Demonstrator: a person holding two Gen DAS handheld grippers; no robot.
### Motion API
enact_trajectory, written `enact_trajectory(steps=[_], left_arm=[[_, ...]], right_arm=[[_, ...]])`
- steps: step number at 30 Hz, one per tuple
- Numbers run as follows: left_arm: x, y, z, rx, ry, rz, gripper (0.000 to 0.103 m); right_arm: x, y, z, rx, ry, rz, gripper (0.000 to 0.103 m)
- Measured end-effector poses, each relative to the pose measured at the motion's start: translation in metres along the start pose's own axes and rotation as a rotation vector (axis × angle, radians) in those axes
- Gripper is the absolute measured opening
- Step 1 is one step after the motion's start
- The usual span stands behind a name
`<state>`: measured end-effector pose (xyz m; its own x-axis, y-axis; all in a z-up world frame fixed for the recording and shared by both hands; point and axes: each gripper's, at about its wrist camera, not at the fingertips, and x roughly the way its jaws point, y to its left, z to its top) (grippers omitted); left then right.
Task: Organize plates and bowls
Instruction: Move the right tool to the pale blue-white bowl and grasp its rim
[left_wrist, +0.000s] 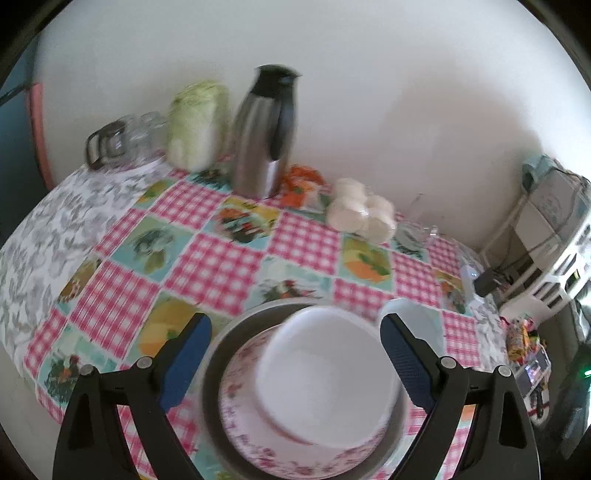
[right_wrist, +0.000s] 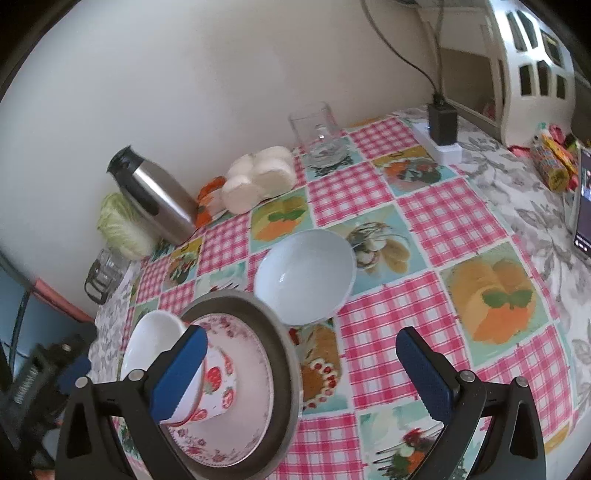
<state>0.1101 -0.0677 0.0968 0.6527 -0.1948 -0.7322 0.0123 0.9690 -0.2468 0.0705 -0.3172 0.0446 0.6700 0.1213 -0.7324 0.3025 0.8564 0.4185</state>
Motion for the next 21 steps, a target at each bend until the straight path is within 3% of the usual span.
enact_trajectory(steps=[4, 9, 14, 15, 17, 19, 21], left_arm=[[0.0, -0.05, 0.02, 0.113, 0.017, -0.045, 0.093], [0.03, -0.121, 0.036, 0.288, 0.115, -0.071, 0.093], [0.099, -0.166, 0.029, 0.419, 0.282, 0.066, 0.091], [0.115, -0.169, 0.026, 0.429, 0.326, 0.089, 0.09], [0.143, -0.168, 0.02, 0.438, 0.406, 0.152, 0.076], [0.165, -0.166, 0.014, 0.439, 0.469, 0.204, 0.074], [0.179, -0.164, 0.011, 0.423, 0.51, 0.218, 0.074]], right_arm=[[0.003, -0.025, 0.009, 0.067, -0.027, -0.003, 0.103], [0.021, -0.059, 0.022, 0.158, -0.026, -0.005, 0.102], [0.056, -0.076, 0.026, 0.217, 0.049, 0.035, 0.088], [0.062, -0.076, 0.026, 0.215, 0.061, 0.032, 0.086], [0.073, -0.074, 0.025, 0.204, 0.076, 0.03, 0.083], [0.084, -0.073, 0.024, 0.204, 0.098, 0.044, 0.082], [0.094, -0.073, 0.022, 0.205, 0.117, 0.048, 0.074]])
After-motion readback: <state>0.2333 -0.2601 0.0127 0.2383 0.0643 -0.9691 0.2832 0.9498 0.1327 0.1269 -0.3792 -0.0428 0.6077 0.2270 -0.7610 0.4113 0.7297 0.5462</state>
